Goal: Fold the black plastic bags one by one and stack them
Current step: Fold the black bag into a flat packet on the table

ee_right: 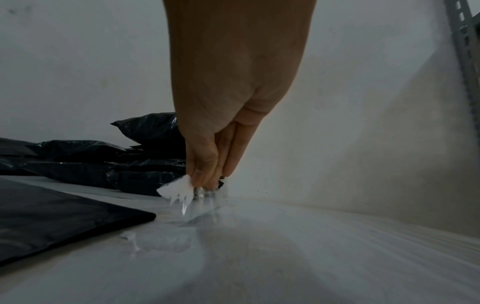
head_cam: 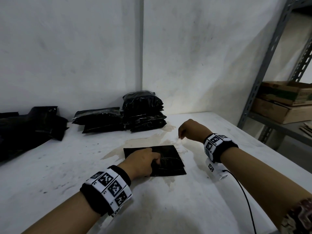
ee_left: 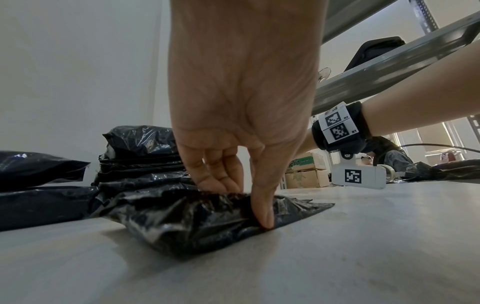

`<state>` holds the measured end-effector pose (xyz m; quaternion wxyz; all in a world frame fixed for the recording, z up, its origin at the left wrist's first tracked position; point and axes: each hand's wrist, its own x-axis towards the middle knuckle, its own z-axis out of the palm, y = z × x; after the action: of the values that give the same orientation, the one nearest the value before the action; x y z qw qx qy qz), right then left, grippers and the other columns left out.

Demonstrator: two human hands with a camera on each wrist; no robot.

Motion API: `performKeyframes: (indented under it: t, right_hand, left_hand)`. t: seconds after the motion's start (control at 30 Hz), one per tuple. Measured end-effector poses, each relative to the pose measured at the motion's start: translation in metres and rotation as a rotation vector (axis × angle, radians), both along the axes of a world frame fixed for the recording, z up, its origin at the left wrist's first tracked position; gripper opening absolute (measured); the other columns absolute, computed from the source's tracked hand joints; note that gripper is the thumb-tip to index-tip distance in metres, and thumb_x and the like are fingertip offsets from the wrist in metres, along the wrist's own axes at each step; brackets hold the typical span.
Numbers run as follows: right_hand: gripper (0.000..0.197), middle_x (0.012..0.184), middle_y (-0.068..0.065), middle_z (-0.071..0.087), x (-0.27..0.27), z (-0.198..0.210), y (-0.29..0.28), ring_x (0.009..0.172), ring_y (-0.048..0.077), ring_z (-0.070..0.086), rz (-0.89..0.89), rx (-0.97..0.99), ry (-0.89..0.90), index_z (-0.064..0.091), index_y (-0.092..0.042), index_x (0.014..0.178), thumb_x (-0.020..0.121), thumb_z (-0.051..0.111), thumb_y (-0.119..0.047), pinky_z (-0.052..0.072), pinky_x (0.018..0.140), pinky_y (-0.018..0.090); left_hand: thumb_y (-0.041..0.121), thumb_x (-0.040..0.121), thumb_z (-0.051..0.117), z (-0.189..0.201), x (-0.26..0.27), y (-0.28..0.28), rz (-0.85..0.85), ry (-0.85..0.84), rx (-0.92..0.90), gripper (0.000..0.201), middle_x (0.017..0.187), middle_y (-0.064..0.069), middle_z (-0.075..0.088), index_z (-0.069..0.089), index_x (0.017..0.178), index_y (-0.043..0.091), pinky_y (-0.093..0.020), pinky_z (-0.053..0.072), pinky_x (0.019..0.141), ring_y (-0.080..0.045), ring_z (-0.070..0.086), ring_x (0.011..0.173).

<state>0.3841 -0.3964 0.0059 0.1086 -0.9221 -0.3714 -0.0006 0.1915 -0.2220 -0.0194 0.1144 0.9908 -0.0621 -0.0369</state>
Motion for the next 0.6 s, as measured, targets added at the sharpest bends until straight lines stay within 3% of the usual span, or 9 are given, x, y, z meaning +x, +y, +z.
performKeyframes:
  t: [0.07,0.2,0.4,0.6]
  right_hand:
    - [0.027,0.079,0.003,0.074,0.002,0.000,-0.001,0.079,0.014,0.069,-0.001,0.037,-0.007,0.076,-0.010,0.076,0.077,0.058,0.009,0.055,0.074,0.028]
    - [0.024,0.081,0.006,0.074,0.005,0.001,-0.006,0.083,0.014,0.069,-0.043,0.155,0.007,0.075,-0.005,0.078,0.079,0.057,0.011,0.052,0.072,0.022]
    - [0.027,0.081,0.007,0.074,0.013,0.001,0.001,0.083,0.017,0.070,-0.017,0.192,0.005,0.073,-0.005,0.076,0.076,0.053,0.013,0.056,0.079,0.035]
    - [0.027,0.079,0.005,0.073,0.027,0.000,0.005,0.082,0.017,0.069,-0.066,0.321,-0.032,0.072,-0.008,0.075,0.076,0.054,0.013,0.054,0.078,0.030]
  left_hand:
    - [0.006,0.082,0.057,0.000,0.000,0.000,-0.003,-0.002,-0.003,0.034,0.102,0.003,0.043,0.058,0.112,0.021,-0.023,0.037,0.078,-0.022,0.051,0.103]
    - [0.007,0.082,0.057,0.001,0.001,0.000,-0.008,-0.003,-0.005,0.032,0.102,0.004,0.043,0.058,0.111,0.021,-0.024,0.038,0.080,-0.021,0.051,0.103]
    - [0.006,0.082,0.056,0.001,0.000,-0.001,-0.020,-0.023,0.001,0.032,0.102,0.004,0.043,0.058,0.112,0.019,-0.023,0.036,0.076,-0.021,0.051,0.102]
    - [0.003,0.081,0.055,0.003,0.002,-0.002,-0.023,-0.004,0.004,0.033,0.099,0.005,0.040,0.057,0.111,0.018,-0.023,0.031,0.072,-0.022,0.051,0.101]
